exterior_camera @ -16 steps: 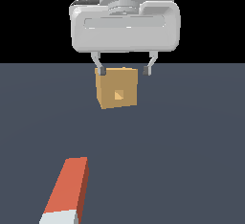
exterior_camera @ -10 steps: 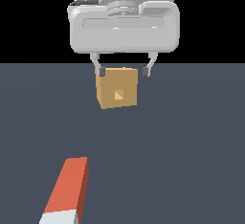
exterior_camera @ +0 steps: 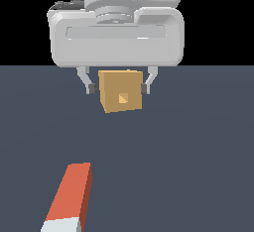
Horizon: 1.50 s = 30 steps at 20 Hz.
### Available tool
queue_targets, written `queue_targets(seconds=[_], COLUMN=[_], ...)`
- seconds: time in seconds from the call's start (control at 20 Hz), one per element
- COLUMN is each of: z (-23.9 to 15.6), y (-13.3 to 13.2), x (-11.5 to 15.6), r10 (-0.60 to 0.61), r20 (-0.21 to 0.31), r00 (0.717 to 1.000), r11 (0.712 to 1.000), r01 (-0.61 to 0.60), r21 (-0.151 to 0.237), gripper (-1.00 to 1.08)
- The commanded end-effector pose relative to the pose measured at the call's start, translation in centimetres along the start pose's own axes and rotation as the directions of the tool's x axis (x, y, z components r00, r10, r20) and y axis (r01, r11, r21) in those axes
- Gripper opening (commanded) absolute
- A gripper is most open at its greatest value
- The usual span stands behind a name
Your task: Insert the peg into the horizontal hole in a box.
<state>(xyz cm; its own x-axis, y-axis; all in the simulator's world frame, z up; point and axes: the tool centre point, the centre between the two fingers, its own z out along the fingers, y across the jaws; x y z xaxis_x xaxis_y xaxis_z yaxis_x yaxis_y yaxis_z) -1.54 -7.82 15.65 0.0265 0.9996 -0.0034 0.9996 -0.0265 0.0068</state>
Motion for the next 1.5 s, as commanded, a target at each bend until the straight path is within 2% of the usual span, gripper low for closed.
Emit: queue_targets(seconds=[0.0,0.5,0.8,1.15,1.45], z=[0.9,5.3,7.4,8.7,8.9], y=[-0.7,-3.4,-4.3,-4.7,-4.8], x=[-1.8,-10.7,-14.8,-17.5,-17.8], r10=[-0.013,-0.084,-0.117,-0.137,-0.138], r20=[0.000,-0.002,-0.003,-0.004,-0.004], r00=[1.000,0.996,0.993,0.990,0.990], r11=[1.000,0.996,0.993,0.990,0.990], r01=[0.013,0.084,0.117,0.138,0.138], r21=[0.001,0.004,0.005,0.006,0.007], gripper=[1.00,1.00,1.00,1.00,1.00])
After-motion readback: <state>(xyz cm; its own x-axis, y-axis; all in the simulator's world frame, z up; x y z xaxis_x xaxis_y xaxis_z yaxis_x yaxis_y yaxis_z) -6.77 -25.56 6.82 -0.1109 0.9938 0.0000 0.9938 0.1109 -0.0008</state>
